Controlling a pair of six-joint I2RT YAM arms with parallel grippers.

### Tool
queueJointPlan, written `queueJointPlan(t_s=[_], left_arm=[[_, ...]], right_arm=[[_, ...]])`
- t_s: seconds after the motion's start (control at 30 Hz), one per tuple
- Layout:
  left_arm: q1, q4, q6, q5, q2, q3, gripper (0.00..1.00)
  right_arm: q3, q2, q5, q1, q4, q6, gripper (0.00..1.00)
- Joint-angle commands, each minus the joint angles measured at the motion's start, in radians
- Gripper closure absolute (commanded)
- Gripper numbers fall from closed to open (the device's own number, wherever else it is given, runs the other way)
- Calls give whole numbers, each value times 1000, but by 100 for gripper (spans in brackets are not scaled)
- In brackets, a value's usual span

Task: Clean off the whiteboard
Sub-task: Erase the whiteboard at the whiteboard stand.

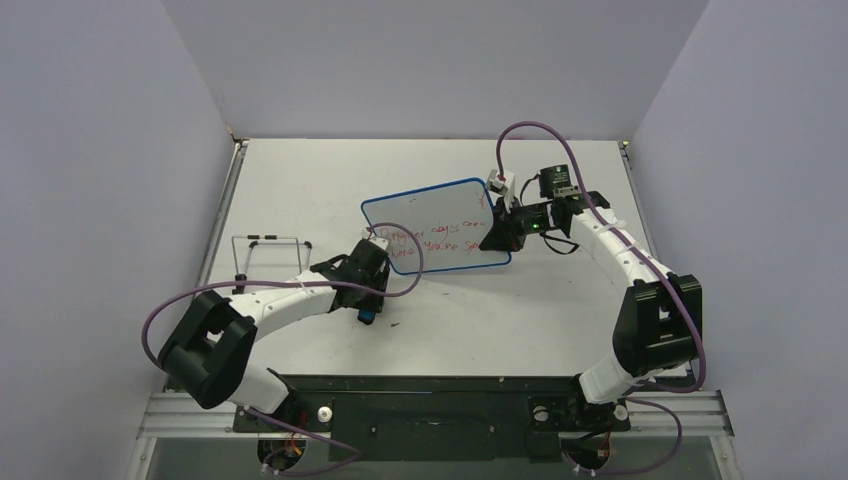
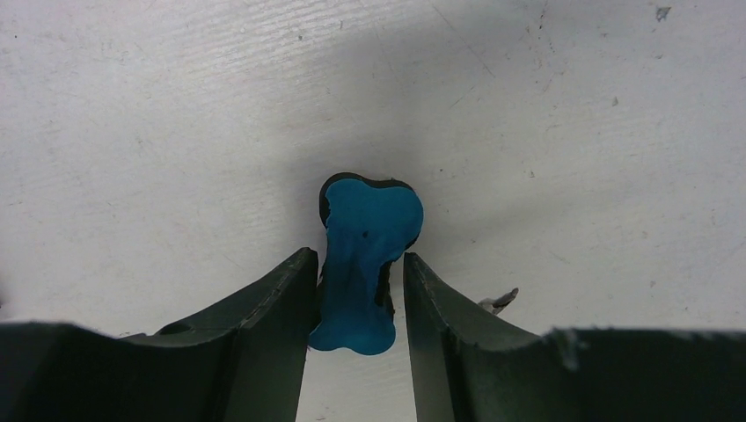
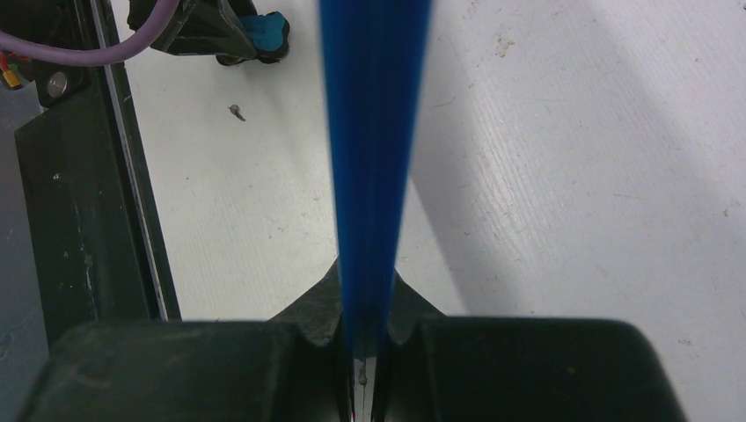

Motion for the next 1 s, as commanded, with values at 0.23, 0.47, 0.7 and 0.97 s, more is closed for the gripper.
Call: queueJointPlan(t_s=[0.23, 0.47, 0.7, 0.97], left_arm=[[-4, 15, -3, 7, 15, 33, 69], [-4, 5, -5, 16, 48, 37, 68], [-2, -1, -9, 20, 27, 36, 100], [16, 145, -70, 176, -298, -37, 100]], right_arm=[[3, 3, -2, -8, 9, -27, 100], [5, 0, -6, -8, 0, -34, 100], [5, 1, -6, -9, -6, -41, 100], [4, 6, -3, -6, -17, -52, 100]])
